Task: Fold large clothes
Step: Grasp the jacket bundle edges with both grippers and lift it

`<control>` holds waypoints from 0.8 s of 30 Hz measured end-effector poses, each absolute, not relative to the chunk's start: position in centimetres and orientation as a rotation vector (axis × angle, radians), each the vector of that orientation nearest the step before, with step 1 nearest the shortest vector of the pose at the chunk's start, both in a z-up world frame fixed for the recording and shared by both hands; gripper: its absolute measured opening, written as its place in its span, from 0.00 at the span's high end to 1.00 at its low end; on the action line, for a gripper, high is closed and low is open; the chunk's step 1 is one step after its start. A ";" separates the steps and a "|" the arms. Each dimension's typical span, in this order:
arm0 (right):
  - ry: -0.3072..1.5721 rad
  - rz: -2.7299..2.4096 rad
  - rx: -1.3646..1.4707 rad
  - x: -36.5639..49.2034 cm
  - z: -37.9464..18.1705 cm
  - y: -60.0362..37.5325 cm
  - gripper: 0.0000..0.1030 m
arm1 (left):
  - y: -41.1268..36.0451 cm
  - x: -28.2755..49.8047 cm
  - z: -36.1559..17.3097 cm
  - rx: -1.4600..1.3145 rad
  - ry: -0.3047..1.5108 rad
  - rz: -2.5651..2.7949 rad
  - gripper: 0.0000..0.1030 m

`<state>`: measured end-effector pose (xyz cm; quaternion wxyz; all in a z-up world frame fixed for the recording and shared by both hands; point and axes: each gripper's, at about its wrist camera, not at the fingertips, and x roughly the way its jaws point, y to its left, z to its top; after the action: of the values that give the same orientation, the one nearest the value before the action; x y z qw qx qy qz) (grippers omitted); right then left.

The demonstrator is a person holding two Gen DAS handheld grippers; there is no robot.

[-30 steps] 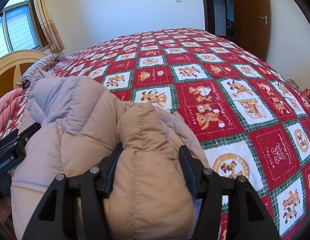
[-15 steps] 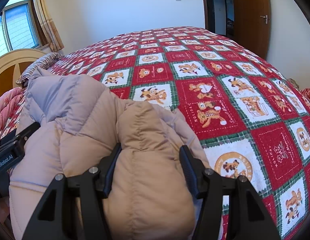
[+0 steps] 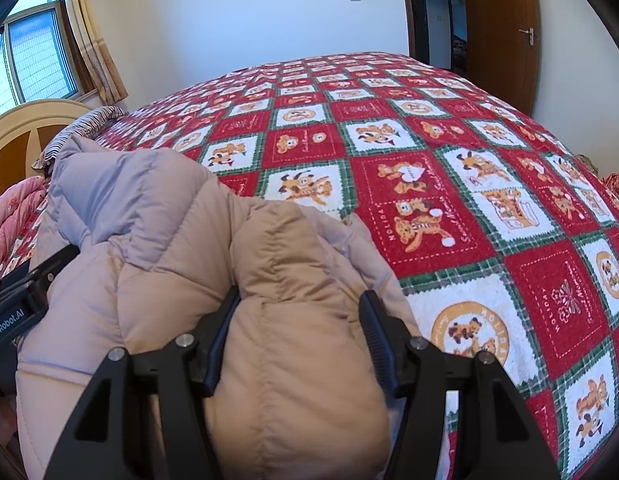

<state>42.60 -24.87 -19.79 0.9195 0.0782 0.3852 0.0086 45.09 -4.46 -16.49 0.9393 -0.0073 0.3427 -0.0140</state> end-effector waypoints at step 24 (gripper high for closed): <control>0.764 0.042 0.279 37.4 -19.7 -28.4 0.03 | -1.5 35.8 -17.6 -0.126 0.767 -0.142 0.01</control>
<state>37.40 -28.35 -19.65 0.9183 0.1356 0.3713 0.0206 35.76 -1.48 -17.65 0.9230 -0.0616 0.3736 -0.0691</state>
